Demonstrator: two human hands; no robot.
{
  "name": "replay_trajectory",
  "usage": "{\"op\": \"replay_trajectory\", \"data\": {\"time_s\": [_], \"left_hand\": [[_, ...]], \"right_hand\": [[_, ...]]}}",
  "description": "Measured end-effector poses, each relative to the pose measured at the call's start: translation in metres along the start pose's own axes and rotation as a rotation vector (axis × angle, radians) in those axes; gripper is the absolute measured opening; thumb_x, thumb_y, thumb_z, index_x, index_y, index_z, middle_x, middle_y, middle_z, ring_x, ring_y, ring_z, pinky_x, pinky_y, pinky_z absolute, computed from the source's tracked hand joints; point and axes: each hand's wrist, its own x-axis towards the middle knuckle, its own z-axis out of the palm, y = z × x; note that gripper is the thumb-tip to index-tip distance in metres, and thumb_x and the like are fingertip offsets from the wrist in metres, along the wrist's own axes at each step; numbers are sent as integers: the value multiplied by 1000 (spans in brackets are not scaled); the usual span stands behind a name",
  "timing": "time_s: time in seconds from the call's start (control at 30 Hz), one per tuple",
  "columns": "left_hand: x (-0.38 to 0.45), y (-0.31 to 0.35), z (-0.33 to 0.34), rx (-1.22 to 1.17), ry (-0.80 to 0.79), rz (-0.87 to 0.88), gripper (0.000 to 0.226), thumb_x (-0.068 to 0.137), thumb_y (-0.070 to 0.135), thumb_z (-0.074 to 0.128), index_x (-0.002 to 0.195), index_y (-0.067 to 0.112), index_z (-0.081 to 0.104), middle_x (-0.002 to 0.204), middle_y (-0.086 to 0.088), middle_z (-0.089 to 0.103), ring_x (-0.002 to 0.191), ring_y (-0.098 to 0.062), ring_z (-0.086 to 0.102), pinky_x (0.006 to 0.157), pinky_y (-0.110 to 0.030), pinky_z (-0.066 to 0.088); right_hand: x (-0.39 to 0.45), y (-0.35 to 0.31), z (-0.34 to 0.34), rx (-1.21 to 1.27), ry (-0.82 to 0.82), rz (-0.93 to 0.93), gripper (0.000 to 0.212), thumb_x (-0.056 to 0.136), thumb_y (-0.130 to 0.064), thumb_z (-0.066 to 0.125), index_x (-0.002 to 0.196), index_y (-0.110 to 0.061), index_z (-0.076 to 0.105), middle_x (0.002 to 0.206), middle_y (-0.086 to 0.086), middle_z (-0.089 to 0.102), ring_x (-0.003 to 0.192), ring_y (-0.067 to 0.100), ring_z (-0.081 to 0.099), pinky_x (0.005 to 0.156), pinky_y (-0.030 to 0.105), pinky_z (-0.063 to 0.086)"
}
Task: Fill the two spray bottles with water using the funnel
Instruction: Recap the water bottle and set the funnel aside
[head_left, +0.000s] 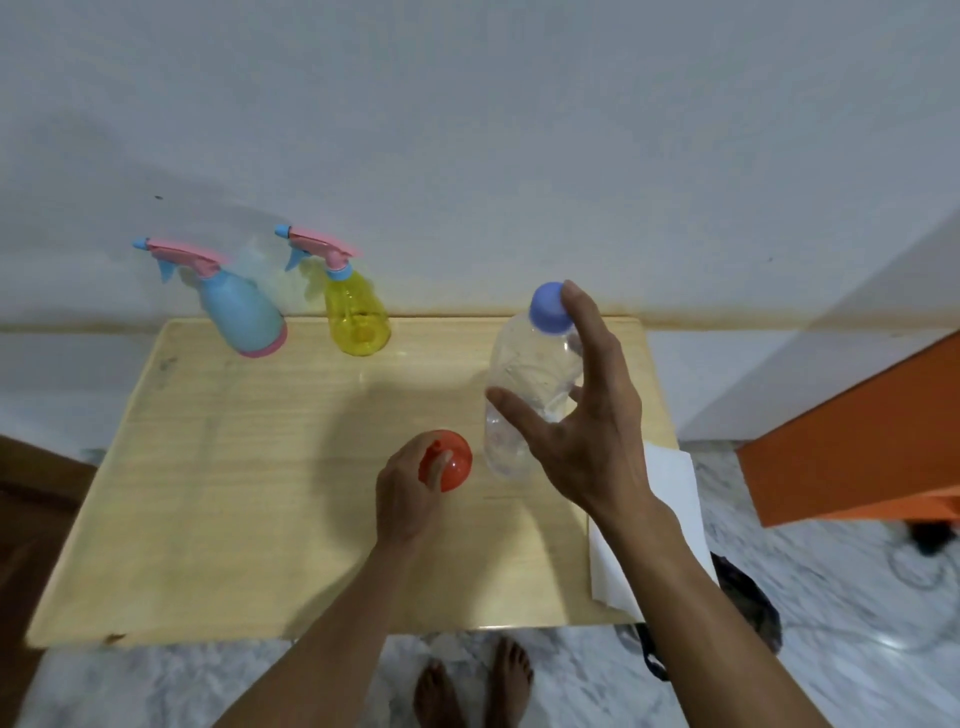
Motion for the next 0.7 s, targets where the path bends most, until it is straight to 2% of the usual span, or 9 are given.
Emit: {"op": "replay_trajectory", "data": {"time_s": [0.1,0.23,0.37,0.5,0.7], "left_hand": [[-7,-2,-10,1,0,-15,31,93,30,63,114,9,71,113,-10,73,102,-27,68,89,-20,42],[-11,2,-33,0,37,41,33,89,33,63,109,8,73,106,-8,75,93,-26,70,81,-21,46],[6,20,-50,-8,94,82,22,90,19,72,109,8,73,107,-9,75,96,-26,70,83,-21,45],[40,42,-54,-23,116,132,23,92,20,70,111,8,72,111,-8,74,101,-25,68,86,-22,43],[100,68,-29,6,153,200,22,92,20,68,110,8,73,109,-10,74,99,-30,67,84,-26,44]], "right_hand": [[-2,-6,1,-9,-3,50,99,75,-24,89,150,-39,26,138,-55,21,129,15,50,97,35,52],[-5,-13,-3,57,54,192,92,76,-27,88,143,-54,31,134,-52,31,128,7,50,100,46,52],[5,-13,-11,89,122,251,89,76,-27,88,145,-49,36,138,-38,42,127,11,53,97,52,52],[33,-11,-20,64,175,245,91,75,-27,89,147,-43,36,140,-32,45,121,10,54,95,51,53],[84,14,-22,52,210,183,90,76,-25,87,149,-40,36,137,-44,38,126,13,53,97,51,53]]}}
